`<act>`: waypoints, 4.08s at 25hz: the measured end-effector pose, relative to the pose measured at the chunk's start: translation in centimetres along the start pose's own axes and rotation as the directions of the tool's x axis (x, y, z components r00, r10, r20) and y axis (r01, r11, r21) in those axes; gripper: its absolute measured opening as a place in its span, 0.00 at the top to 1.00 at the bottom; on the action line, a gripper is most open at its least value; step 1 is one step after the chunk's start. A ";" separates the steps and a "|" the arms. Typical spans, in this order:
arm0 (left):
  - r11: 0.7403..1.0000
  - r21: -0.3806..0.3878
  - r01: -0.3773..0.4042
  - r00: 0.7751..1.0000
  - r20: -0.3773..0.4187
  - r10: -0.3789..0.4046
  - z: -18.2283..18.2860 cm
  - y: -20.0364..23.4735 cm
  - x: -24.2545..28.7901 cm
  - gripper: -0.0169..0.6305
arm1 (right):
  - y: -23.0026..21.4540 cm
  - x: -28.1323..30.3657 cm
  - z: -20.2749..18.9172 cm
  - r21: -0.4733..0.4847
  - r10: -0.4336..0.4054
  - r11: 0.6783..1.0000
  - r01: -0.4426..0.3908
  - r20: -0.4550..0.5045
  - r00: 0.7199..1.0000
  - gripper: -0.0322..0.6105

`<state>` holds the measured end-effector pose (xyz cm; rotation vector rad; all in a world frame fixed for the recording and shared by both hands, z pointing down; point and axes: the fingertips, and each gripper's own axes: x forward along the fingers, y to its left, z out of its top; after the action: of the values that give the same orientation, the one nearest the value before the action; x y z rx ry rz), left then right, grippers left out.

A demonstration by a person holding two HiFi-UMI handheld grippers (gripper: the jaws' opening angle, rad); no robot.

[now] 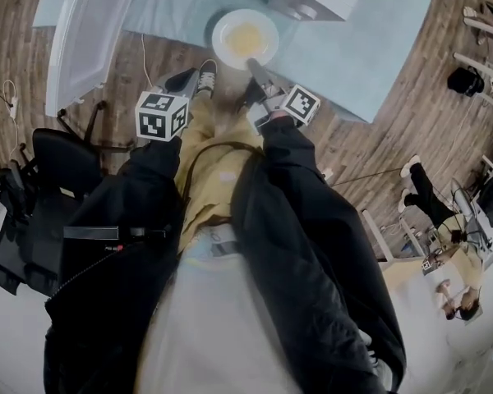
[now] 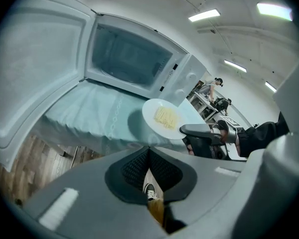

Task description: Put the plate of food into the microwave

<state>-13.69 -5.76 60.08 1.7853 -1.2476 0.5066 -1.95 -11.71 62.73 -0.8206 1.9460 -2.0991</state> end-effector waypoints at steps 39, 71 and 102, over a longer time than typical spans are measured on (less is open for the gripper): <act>0.987 -0.150 -0.057 0.994 0.079 0.070 2.2 9.7 -3.0 0.98 | 6.4 22.2 10.0 0.029 0.051 0.998 -0.063 0.310 0.949 0.93; 0.987 0.056 0.153 0.883 0.440 -0.162 15.2 -2.5 -7.4 0.98 | 22.2 8.7 -1.3 -0.723 0.077 0.683 -0.105 -0.072 0.994 0.96; 0.901 0.433 0.015 0.754 0.587 -0.294 26.7 -20.2 -11.7 0.98 | 34.5 -7.0 6.9 -0.963 0.216 0.138 0.232 0.258 0.942 0.95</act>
<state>-4.32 -19.30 28.73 2.5369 -1.4932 0.0234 -1.08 -19.17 27.62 -1.2000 2.9281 -0.1330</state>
